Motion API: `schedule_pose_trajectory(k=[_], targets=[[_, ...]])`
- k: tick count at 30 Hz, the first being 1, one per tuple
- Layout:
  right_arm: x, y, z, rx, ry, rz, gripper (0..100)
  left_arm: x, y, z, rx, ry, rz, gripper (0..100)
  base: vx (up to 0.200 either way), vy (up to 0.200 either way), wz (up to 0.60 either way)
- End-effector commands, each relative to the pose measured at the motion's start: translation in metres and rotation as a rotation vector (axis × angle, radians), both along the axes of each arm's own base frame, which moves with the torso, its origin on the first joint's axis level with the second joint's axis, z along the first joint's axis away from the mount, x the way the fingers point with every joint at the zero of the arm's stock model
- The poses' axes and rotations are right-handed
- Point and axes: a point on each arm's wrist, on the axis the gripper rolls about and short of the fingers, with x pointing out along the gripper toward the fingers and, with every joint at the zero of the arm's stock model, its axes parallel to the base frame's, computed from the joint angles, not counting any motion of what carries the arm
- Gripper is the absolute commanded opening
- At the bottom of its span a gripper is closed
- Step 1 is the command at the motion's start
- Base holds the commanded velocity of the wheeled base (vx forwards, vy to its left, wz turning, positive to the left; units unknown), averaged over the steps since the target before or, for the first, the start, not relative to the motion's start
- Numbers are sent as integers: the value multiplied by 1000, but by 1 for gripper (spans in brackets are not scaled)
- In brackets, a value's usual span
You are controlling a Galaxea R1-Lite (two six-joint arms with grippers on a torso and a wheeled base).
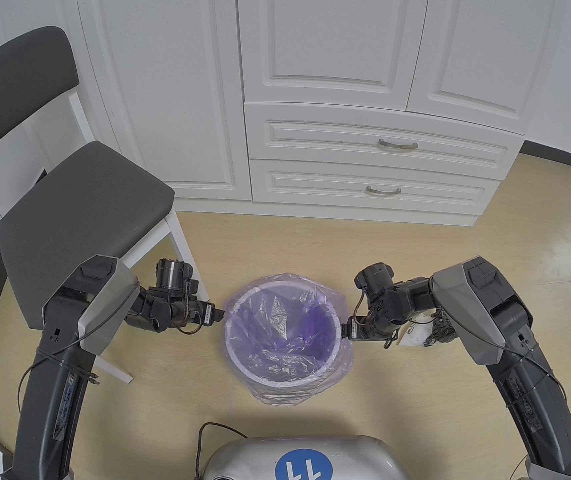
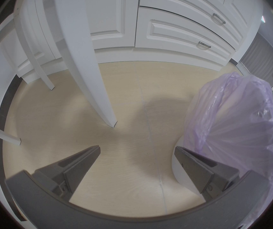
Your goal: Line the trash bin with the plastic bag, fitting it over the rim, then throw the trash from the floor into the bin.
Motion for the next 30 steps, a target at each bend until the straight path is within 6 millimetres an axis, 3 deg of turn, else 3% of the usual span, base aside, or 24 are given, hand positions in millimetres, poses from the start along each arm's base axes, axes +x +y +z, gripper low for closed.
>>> schedule_pose_trajectory(k=[1, 5, 7, 8, 12, 14, 24, 30], targets=[[0, 0, 0, 0, 1, 0, 100, 4, 6, -16, 0, 2, 16, 100, 0, 0, 0], [0, 0, 0, 6, 3, -10, 100, -1, 19, -12, 6, 8, 33, 100, 0, 0, 0], [0, 0, 0, 6, 3, -11, 100, -8, 25, -4, 5, 3, 37, 100, 0, 0, 0], [0, 0, 0, 6, 3, -11, 100, -18, 32, 11, -9, -25, 32, 100, 0, 0, 0], [0, 0, 0, 7, 3, -12, 100, -37, 52, 30, -136, -106, -140, 100, 0, 0, 0], [0, 0, 0, 6, 2, -13, 100, -38, 52, 32, -173, -143, -183, 100, 0, 0, 0], [0, 0, 0, 6, 1, -13, 100, -39, 54, 22, -166, -153, -180, 100, 0, 0, 0], [0, 0, 0, 7, 1, -14, 100, -39, 40, 10, -182, -118, -214, 100, 0, 0, 0]])
